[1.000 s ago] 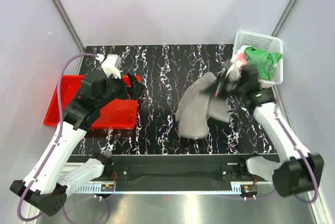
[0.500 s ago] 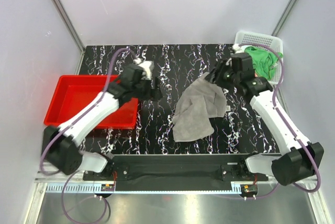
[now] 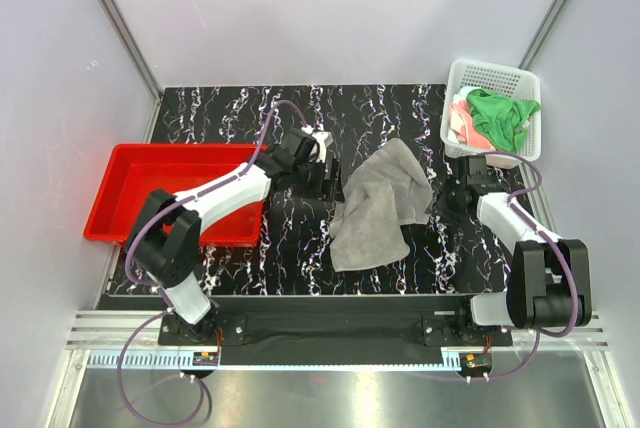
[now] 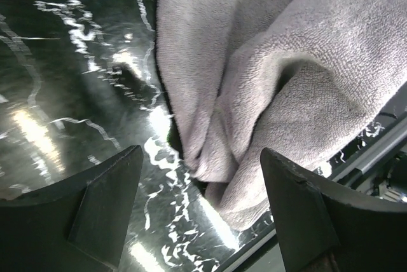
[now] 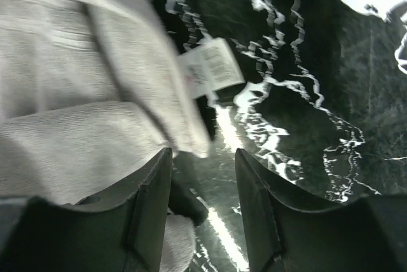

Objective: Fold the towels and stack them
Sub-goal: Flatten out the crumpled towel

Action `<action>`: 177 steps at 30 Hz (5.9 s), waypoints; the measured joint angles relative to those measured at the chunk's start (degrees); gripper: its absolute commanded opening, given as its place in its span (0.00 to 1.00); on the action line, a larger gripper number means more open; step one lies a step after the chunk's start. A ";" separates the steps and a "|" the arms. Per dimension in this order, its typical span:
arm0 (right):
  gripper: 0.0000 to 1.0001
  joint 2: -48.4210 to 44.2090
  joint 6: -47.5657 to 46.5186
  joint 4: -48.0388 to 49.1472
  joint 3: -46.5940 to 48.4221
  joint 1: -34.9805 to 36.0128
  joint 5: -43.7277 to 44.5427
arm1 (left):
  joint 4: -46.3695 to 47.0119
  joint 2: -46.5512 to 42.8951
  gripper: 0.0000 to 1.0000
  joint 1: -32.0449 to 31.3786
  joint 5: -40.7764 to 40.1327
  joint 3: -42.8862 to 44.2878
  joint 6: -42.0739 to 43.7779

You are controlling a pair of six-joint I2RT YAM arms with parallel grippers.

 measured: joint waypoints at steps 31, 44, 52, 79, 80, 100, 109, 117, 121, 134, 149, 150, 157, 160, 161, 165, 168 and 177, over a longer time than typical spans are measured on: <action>0.00 21.53 -4.55 10.69 27.50 17.86 -26.91 | -9.84 -19.85 0.40 0.61 -14.27 -8.28 -2.99; 0.00 -0.50 -7.56 -8.41 15.43 21.57 -18.53 | -7.58 -9.46 0.64 13.31 -7.56 5.09 1.84; 0.00 4.48 -10.08 -11.50 20.87 11.23 -12.72 | -8.04 -1.14 0.72 10.49 -1.81 8.55 12.66; 0.00 18.82 -12.68 -11.26 25.59 4.17 -14.64 | -11.52 19.78 0.76 13.09 7.80 21.07 34.56; 0.00 18.91 -12.70 -11.26 25.59 4.17 -14.71 | -11.56 20.44 0.75 12.96 7.48 21.07 33.57; 0.00 19.06 -12.68 -11.08 25.59 4.17 -14.84 | -10.80 24.96 0.57 8.87 -5.09 20.85 18.58; 0.00 19.06 -12.68 -11.02 25.59 4.17 -15.72 | -11.37 26.14 0.46 7.98 -6.82 22.40 15.91; 0.00 19.06 -12.68 -10.58 25.55 4.17 -16.17 | -12.59 28.44 0.00 7.91 -7.96 25.57 13.57; 0.00 19.06 -12.61 -10.58 25.55 4.17 -16.15 | -12.90 28.41 0.00 7.67 -8.24 25.75 13.35; 0.00 22.82 -15.98 -17.62 50.90 4.17 -14.53 | -21.11 17.38 0.00 11.82 -13.22 37.92 14.99; 0.00 8.33 -27.89 -24.55 80.46 4.20 -21.31 | -14.29 -15.76 0.00 1.95 -20.85 45.68 22.75; 0.00 4.68 -28.41 -24.39 77.00 4.20 -22.16 | -14.56 -17.64 0.00 0.79 -21.24 44.48 22.95; 0.00 -22.32 -30.88 -18.45 58.42 4.20 -25.31 | -17.88 -26.69 0.00 -6.08 -22.60 42.32 21.46; 0.00 -27.74 -30.82 -15.10 60.39 4.22 -25.79 | -19.41 -27.26 0.00 -9.38 -22.47 46.77 20.15; 0.00 -28.15 -30.84 -13.77 61.92 4.22 -26.14 | -19.74 -27.21 0.00 -10.10 -22.43 48.48 19.80; 0.00 -26.01 -30.93 -11.43 68.57 4.28 -26.60 | -21.29 -26.29 0.00 -11.67 -22.25 55.41 18.64; 0.00 -22.45 -32.15 -9.70 71.67 4.31 -26.14 | -21.46 -24.48 0.00 -11.96 -23.08 59.76 19.02; 0.00 -8.28 -38.99 -3.13 65.02 4.24 -18.34 | -17.97 -12.63 0.00 -5.01 -32.13 59.87 24.09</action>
